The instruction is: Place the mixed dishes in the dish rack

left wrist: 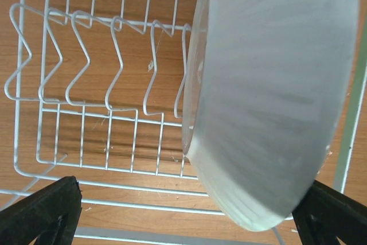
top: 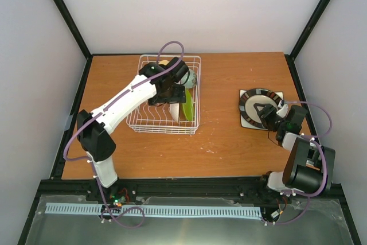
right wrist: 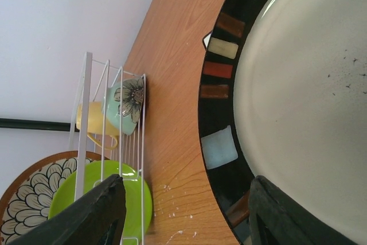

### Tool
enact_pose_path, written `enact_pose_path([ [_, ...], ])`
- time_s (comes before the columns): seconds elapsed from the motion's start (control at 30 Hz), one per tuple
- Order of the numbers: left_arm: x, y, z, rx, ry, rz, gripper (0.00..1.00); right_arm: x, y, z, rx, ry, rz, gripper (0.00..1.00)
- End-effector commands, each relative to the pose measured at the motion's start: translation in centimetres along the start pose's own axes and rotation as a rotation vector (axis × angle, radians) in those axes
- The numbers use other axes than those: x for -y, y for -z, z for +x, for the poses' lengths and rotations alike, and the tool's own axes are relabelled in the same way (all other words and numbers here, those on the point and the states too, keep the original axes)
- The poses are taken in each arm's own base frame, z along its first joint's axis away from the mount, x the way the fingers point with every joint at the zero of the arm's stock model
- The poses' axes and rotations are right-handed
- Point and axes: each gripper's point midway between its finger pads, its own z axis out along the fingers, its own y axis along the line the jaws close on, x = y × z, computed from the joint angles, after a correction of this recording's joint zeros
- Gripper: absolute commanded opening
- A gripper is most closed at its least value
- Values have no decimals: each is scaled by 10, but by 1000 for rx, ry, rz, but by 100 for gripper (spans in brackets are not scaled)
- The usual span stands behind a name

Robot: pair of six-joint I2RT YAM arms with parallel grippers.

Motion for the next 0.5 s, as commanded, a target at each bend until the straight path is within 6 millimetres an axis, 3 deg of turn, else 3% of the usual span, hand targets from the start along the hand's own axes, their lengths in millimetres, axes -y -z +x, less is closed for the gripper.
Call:
enact_pose_path([
  [0.0,-9,41,-29,147,37,5,100,-3,2,1,7,31,1,58],
  [0.27,-20,163,-95,591,58,151,100,-2,16,-10,87,58,47,60],
  [0.37,-23,210,-106,797,39,280,100,-6,33,-25,170,82,68,60],
  [0.47,-24,242,-105,965,2,402,100,-4,48,-38,233,67,85,61],
])
